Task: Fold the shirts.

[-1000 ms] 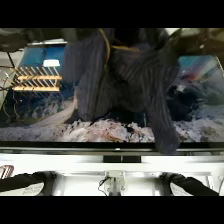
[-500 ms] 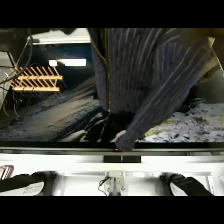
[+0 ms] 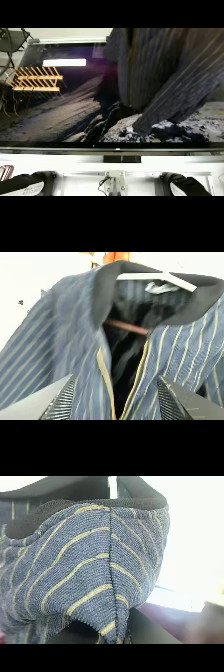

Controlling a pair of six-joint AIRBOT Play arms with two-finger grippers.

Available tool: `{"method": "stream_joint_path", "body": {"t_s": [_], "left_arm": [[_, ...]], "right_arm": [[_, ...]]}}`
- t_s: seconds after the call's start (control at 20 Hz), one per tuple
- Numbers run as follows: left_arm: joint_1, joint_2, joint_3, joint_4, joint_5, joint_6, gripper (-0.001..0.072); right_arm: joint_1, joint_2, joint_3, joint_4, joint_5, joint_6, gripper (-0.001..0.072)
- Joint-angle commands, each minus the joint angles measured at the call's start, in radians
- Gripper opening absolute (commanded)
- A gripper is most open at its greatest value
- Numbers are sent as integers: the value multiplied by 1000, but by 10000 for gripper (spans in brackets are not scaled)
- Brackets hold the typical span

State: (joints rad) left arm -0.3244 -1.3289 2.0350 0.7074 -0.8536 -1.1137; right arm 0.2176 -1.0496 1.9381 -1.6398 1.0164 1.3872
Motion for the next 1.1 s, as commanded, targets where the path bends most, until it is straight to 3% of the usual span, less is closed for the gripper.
{"method": "stream_joint_path", "body": {"t_s": [0.0, 0.1, 0.2, 0.4, 0.6, 0.75, 1.05], "left_arm": [[1, 4, 1, 1, 10, 6, 619], [1, 4, 1, 5, 0, 6, 619], [1, 3, 1, 23, -8, 5, 619], [2, 2, -5, 47, -39, 5, 618], [2, 1, -28, 64, -48, 5, 618], [2, 1, -40, 64, -48, 5, 617], [2, -2, -47, 64, -56, 5, 615]], "right_arm": [[-1, 31, 1, -414, -31, 141, 83], [-7, 47, 1, -637, -26, 225, 83], [-93, 54, 2, -707, -26, 308, 84], [-442, 25, 1, -651, -76, 402, 84], [-792, -32, 1, -485, -127, 519, 83], [-925, -50, 1, -474, -254, 504, 83], [-1078, -127, 1, -444, -333, 504, 83]]}}
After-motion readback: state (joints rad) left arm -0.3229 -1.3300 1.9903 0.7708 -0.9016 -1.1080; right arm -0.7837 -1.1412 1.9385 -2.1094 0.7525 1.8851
